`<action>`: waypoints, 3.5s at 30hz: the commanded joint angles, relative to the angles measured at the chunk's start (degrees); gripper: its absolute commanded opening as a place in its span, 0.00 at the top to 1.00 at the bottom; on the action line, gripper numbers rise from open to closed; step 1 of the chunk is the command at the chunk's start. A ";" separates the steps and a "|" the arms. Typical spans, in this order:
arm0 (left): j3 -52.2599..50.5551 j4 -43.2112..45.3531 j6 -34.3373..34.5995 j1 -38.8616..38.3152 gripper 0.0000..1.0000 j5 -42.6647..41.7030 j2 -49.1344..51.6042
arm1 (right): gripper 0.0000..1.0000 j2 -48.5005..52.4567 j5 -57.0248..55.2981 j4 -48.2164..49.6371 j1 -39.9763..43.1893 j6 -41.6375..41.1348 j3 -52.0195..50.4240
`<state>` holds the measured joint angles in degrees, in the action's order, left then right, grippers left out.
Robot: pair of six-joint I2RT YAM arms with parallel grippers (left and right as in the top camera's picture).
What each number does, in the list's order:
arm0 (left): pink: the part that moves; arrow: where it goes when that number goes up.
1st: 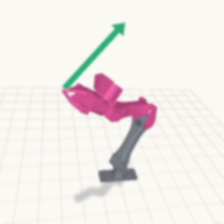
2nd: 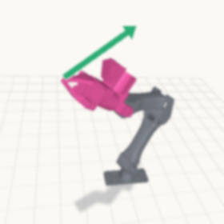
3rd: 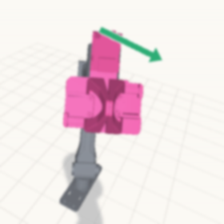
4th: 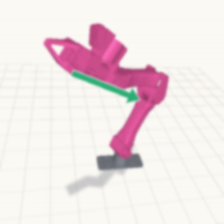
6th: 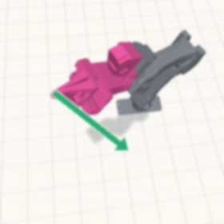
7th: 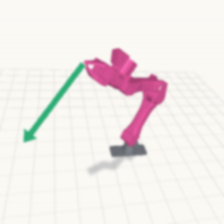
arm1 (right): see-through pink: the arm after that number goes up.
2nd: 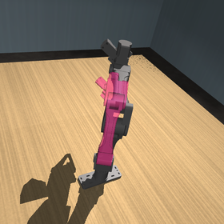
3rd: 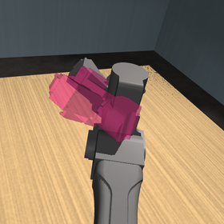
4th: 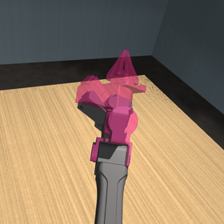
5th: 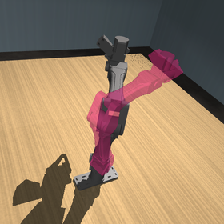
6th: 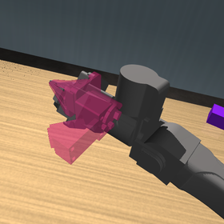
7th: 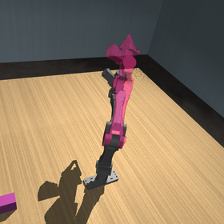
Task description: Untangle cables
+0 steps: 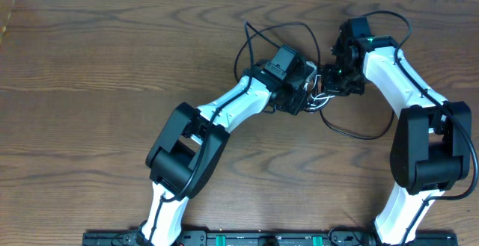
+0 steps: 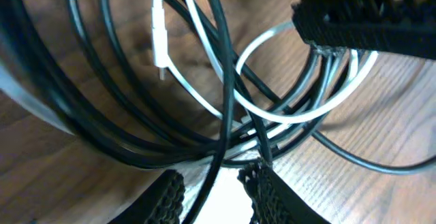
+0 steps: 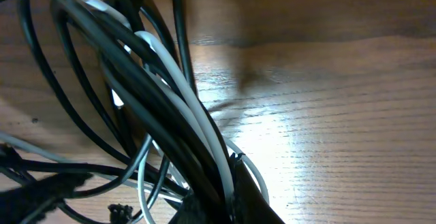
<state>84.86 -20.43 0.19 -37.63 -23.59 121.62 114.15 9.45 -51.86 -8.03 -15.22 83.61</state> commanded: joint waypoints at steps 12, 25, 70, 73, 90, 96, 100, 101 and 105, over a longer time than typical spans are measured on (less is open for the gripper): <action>-0.26 -0.22 0.11 -0.07 0.73 0.31 2.75 | 0.99 -0.57 0.52 -0.26 -0.22 0.76 -0.22; -0.13 -0.07 2.60 1.60 0.92 0.31 1.70 | 0.99 -0.57 0.52 -0.26 -0.22 0.76 -0.22; -0.11 -8.02 6.97 18.67 0.59 -0.35 -29.14 | 0.74 -3.72 9.16 -3.06 0.22 6.62 2.14; -0.11 -7.37 6.99 18.40 0.56 -0.35 -26.99 | 0.53 -6.47 9.27 -4.20 0.22 6.58 4.59; -0.11 -6.03 7.48 19.30 0.55 2.27 -23.32 | 0.82 -6.10 4.07 -1.27 -3.58 8.07 5.73; -0.11 -6.38 7.43 19.93 0.55 2.29 -23.32 | 0.83 -2.29 -0.66 -1.05 -4.44 11.67 5.70; -0.11 -6.75 7.43 19.98 0.55 2.29 -23.32 | 0.83 0.13 -4.26 -1.05 -4.44 12.02 5.73; -0.11 -6.86 7.43 19.98 0.55 2.27 -23.32 | 0.83 0.42 -4.42 -1.05 -4.44 12.44 5.73; -0.11 -7.32 7.43 20.00 0.55 2.71 -23.32 | 0.81 1.73 -4.48 -0.59 -4.44 13.86 5.64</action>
<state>84.75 -27.27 7.51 -17.89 -21.87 98.41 114.96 6.79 -52.77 -12.40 -3.57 89.65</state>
